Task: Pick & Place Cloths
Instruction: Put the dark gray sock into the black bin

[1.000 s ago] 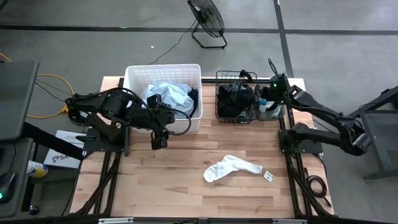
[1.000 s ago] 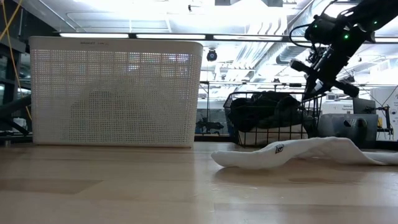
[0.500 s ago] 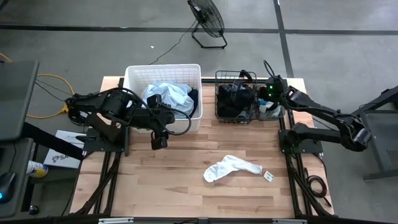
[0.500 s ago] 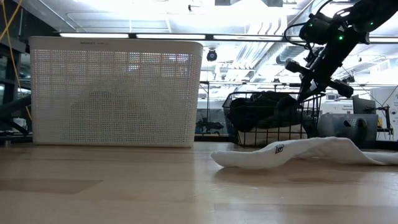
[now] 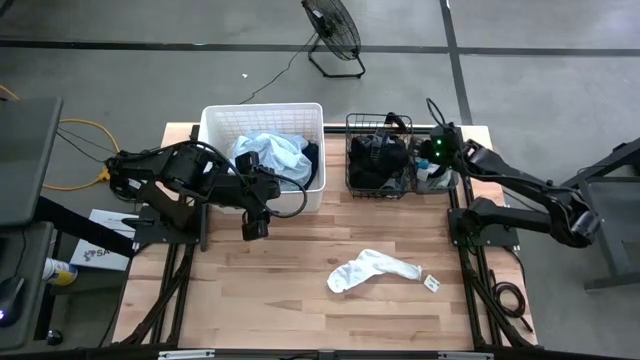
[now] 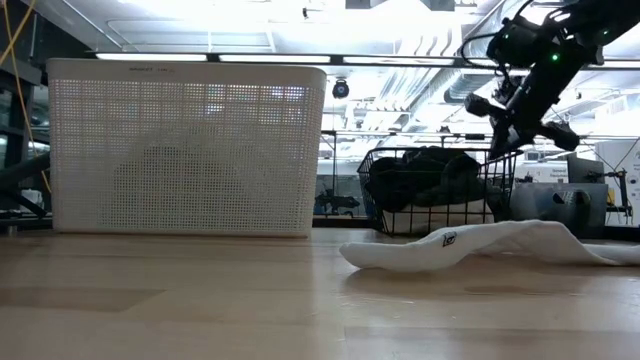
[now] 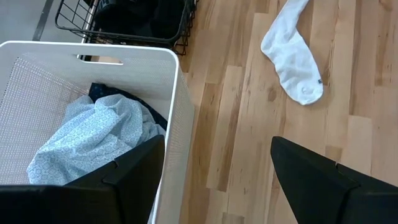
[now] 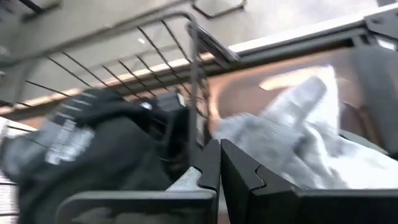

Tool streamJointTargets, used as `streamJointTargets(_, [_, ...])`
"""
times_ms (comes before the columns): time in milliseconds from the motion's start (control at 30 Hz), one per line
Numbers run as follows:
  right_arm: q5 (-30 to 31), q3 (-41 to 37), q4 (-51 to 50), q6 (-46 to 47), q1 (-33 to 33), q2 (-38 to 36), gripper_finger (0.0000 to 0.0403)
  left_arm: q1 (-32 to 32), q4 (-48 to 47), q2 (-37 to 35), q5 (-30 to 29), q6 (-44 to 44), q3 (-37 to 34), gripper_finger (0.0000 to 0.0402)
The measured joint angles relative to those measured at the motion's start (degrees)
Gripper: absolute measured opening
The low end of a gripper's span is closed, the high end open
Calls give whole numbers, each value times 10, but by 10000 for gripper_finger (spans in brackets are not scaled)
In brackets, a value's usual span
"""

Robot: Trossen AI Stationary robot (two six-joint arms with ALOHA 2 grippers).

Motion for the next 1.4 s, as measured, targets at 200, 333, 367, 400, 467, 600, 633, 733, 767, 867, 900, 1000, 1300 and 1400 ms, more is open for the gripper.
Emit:
streamJointTargets(200, [-41,0,4,-15,5,11,3,0,0,0,0,0,0,289])
streamJointTargets(333, [-57,0,30,-19,23,15,3,0,0,0,0,0,0,289])
streamJointTargets(367, [-57,0,34,-19,28,16,3,0,1,0,0,0,0,289])
streamJointTargets(400, [-57,0,36,-18,33,16,3,0,1,0,0,0,0,289])
streamJointTargets(467, [-54,0,34,-17,40,17,3,0,1,0,0,0,0,289])
streamJointTargets(600, [-26,0,35,-11,52,15,3,0,1,0,0,0,0,289])
streamJointTargets(633, [-18,0,34,-8,53,13,3,0,1,0,0,0,0,289])
streamJointTargets(733, [7,0,22,7,53,12,3,0,1,0,0,0,0,289])
streamJointTargets(767, [11,0,10,13,53,12,3,0,1,0,0,0,0,289])
streamJointTargets(867, [21,2,-18,19,53,15,3,0,1,0,0,0,0,289])
streamJointTargets(900, [24,2,-28,19,53,15,3,0,0,0,0,0,0,289])
streamJointTargets(1000, [10,-1,-49,15,54,17,3,0,1,0,0,0,0,289])
streamJointTargets(1300, [-27,0,-26,1,64,16,3,0,0,0,0,0,0,289])
streamJointTargets(1400, [-58,0,-7,-2,68,24,3,0,0,0,0,0,0,289])
